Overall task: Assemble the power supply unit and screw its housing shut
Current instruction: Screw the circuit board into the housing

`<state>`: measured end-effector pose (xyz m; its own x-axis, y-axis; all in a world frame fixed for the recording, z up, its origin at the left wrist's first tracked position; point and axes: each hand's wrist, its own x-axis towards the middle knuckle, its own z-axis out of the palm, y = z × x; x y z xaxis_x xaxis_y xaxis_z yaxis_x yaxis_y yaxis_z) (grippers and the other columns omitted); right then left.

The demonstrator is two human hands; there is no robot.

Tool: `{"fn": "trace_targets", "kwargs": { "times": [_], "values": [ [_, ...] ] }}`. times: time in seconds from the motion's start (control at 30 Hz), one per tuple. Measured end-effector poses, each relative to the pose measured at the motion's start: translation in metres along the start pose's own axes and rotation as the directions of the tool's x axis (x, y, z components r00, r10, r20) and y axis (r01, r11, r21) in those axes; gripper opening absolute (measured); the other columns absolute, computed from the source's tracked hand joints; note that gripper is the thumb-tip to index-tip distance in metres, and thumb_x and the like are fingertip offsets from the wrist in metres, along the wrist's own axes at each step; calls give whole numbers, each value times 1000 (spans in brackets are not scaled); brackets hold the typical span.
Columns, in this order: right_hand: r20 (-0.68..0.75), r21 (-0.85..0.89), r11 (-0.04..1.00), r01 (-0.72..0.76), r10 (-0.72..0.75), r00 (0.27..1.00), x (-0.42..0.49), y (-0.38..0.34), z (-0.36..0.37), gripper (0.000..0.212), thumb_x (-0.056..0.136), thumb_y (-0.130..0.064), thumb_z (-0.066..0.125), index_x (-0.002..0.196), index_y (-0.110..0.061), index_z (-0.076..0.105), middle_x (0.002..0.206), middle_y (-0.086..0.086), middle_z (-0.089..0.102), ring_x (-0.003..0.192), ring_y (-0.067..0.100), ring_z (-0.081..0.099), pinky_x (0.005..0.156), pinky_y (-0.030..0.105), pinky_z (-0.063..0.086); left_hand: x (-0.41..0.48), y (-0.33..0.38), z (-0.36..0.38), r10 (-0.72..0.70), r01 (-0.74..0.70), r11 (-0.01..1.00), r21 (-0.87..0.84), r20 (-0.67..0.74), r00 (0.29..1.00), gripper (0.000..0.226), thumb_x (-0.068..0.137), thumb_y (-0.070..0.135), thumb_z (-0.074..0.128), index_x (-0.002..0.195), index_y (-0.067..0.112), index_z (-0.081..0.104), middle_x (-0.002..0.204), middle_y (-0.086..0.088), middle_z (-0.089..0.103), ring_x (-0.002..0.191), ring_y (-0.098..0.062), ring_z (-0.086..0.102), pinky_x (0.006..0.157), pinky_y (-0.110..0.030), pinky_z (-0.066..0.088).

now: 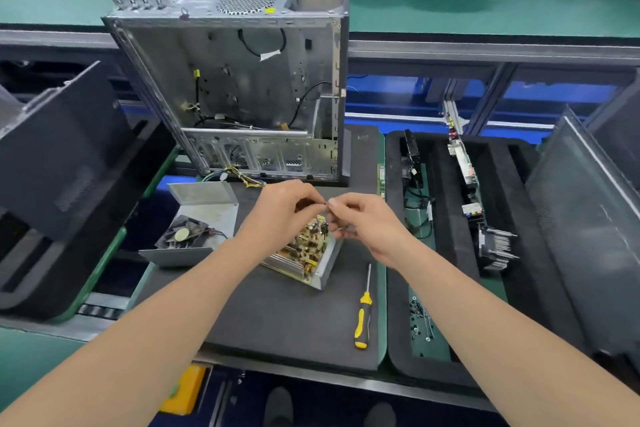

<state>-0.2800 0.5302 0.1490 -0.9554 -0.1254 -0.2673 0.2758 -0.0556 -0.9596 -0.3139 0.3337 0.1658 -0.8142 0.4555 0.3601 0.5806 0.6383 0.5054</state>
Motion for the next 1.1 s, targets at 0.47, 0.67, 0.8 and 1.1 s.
{"fn": "trace_targets", "kwargs": {
  "times": [0.47,0.67,0.8,1.1],
  "values": [
    [-456,-698,435,-570,344,821,-35,51,0,24,84,-27,68,81,-4,62,61,15,73,49,30,72,50,36,63,-47,-89,-27,-343,327,862,-388,28,939,11,87,28,81,85,35,72,84,22,72,81,-1,68,74,-10,51],
    [-511,-726,353,-591,297,806,-48,64,18,26,98,-17,54,74,-8,50,61,14,68,54,31,74,67,41,65,-53,-104,-25,-306,320,828,-460,107,946,15,91,23,77,88,36,71,89,23,72,86,0,67,74,-8,47],
    [-596,-427,766,-481,162,787,-55,46,26,18,107,-26,39,98,-12,47,88,19,66,63,39,76,51,39,60,-53,-106,-27,-241,283,841,-461,150,959,13,95,23,73,89,35,71,89,19,73,87,-4,67,74,-13,49],
    [-161,-829,559,-24,-197,967,-45,-22,67,37,107,-28,50,134,-48,66,98,-5,59,81,3,55,70,20,42,-50,-100,-29,-109,188,879,-439,199,974,11,95,15,73,95,25,70,88,13,73,86,-4,67,76,-8,47]
  ]
}}
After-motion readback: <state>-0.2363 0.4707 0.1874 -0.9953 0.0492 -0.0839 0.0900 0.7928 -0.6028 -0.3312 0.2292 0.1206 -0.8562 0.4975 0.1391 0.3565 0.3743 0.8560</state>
